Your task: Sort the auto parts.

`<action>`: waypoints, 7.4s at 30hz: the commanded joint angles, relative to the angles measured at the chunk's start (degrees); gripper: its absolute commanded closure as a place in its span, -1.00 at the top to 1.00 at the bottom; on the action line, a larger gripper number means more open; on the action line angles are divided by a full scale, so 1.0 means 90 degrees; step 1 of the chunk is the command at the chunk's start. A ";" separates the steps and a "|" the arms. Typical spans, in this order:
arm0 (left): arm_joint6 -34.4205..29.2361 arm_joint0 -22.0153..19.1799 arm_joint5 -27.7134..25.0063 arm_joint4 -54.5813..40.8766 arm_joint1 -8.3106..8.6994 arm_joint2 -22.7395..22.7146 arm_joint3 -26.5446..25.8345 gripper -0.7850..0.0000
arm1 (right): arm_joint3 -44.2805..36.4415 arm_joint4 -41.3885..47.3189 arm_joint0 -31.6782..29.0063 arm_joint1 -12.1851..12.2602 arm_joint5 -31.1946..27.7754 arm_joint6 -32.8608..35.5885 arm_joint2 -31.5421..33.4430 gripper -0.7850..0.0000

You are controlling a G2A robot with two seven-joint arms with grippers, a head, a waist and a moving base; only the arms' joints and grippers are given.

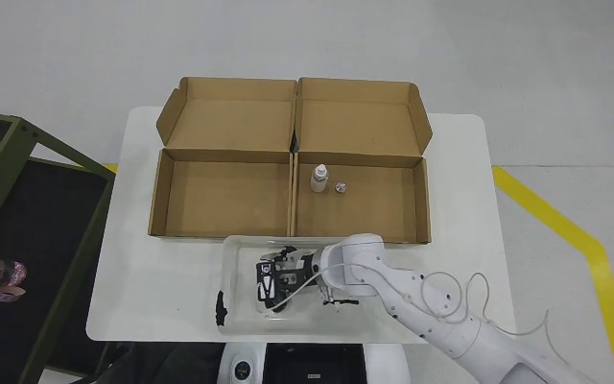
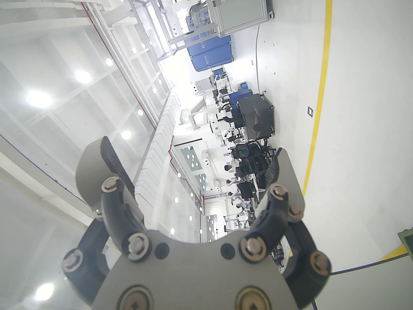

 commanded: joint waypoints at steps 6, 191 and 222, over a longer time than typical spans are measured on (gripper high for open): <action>0.0000 0.0000 0.0000 0.0000 0.0000 0.0000 0.0000 1.00 | 0.0105 -0.0010 -0.0027 -0.0043 -0.0002 0.0002 -0.0030 -0.16; 0.0000 0.0000 0.0000 0.0000 0.0000 0.0000 0.0000 1.00 | 0.3874 0.0169 0.2538 -0.2104 0.2384 -0.0308 -0.0276 -0.04; 0.0000 0.0000 0.0000 0.0000 0.0000 0.0000 0.0000 1.00 | -0.1193 -0.0545 0.0050 -0.1185 0.0013 0.0209 0.1288 0.25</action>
